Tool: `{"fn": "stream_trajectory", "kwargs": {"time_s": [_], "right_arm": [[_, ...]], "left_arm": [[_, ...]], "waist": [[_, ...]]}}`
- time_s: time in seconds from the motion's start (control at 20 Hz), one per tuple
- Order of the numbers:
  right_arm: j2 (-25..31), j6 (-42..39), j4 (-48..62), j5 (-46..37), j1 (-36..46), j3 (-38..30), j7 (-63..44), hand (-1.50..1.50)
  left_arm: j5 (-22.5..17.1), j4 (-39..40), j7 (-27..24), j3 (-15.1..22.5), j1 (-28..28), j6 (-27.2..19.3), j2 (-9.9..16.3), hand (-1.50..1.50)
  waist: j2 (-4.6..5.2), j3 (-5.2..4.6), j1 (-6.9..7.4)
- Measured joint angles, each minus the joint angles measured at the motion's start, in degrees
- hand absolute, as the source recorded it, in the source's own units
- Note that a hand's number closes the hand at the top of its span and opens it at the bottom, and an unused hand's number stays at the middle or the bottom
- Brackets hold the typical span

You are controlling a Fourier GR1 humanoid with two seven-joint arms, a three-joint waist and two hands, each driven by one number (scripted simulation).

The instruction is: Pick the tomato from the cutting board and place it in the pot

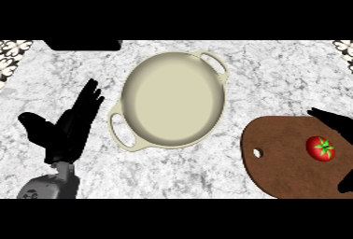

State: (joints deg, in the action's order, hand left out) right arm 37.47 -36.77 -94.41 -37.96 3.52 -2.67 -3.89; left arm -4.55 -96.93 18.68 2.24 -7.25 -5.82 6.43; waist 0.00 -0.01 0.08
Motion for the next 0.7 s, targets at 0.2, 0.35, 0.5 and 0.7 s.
{"fn": "stream_trajectory", "kwargs": {"time_s": [0.2,0.35,0.5,0.7], "right_arm": [[-0.4,0.5,3.7,-3.8,1.0,0.7,1.6,-1.5],[-1.2,-0.2,5.7,-6.0,2.8,1.1,1.8,-1.5],[-1.9,0.9,8.7,-8.6,3.3,1.6,3.6,-1.5],[-3.3,2.0,11.4,-9.9,4.3,1.5,6.2,1.5]], "left_arm": [[0.2,1.1,-0.6,-0.5,-0.1,0.6,-0.3,0.0],[0.7,-0.2,0.0,-0.1,0.6,0.6,-0.7,0.0],[1.3,-0.5,0.4,0.0,0.6,0.5,-1.2,0.0],[0.5,1.0,-0.1,-1.7,-0.3,1.6,-0.7,0.0]], "waist": [[0.01,0.01,0.01],[0.0,0.01,0.06],[0.0,0.01,0.04],[0.01,0.01,-0.01]]}}
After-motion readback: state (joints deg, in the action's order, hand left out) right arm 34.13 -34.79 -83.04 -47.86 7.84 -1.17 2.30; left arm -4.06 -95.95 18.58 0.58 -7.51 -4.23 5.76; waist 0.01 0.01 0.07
